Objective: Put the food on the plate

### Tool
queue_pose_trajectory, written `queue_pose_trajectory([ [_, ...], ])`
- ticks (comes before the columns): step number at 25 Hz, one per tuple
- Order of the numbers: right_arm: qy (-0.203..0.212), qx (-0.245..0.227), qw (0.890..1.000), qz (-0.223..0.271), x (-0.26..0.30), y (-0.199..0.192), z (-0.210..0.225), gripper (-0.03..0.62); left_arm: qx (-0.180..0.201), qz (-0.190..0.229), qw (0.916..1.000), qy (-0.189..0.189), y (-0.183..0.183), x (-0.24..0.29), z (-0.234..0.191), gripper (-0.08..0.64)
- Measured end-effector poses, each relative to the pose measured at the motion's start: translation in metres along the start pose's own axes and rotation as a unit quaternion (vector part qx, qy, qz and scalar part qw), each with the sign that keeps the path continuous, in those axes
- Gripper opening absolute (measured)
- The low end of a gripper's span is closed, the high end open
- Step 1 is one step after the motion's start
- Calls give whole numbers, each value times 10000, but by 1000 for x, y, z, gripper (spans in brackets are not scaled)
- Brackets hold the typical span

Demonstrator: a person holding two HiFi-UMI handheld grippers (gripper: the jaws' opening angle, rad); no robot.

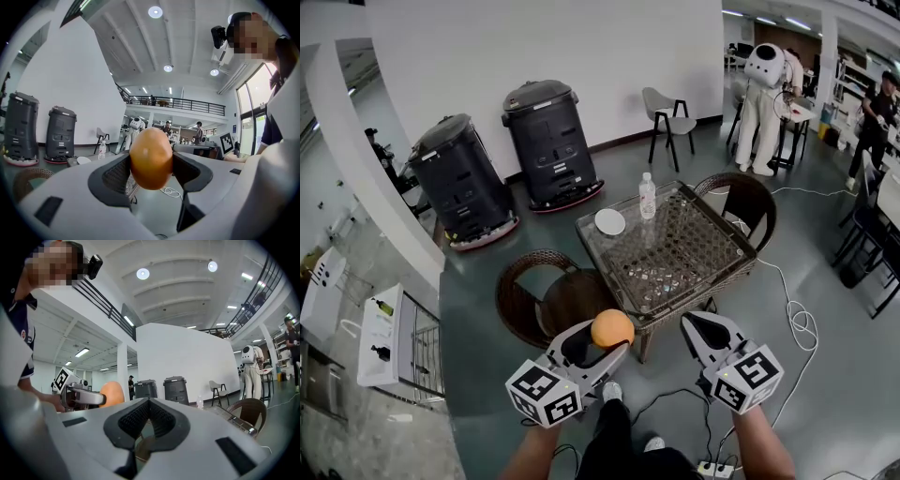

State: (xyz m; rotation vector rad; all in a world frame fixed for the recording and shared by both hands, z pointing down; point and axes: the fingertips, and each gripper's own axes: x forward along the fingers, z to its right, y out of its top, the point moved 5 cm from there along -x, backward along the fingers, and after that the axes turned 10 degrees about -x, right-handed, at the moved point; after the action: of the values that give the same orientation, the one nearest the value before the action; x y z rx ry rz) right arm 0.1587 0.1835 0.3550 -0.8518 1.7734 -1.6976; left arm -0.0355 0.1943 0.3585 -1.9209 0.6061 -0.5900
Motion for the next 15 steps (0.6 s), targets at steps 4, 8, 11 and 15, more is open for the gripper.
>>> queue_pose_trajectory([
  [4,-72,-92,9999,-121,25,-3,21,5,-96,84,9999,-97,8,24,-32,290],
  [8,-164,-152,9994,-255,61,-9,46,6,-153,84,9996,-206,19,53,-71,289],
  [11,-216,-147,9990,-351,92,-14,65,5,-172,71,9994,-284,30,73,-102,290],
  [15,-263,-95,9985,-479,137,-21,84,5,-244,16,9990,-378,43,98,-144,290],
])
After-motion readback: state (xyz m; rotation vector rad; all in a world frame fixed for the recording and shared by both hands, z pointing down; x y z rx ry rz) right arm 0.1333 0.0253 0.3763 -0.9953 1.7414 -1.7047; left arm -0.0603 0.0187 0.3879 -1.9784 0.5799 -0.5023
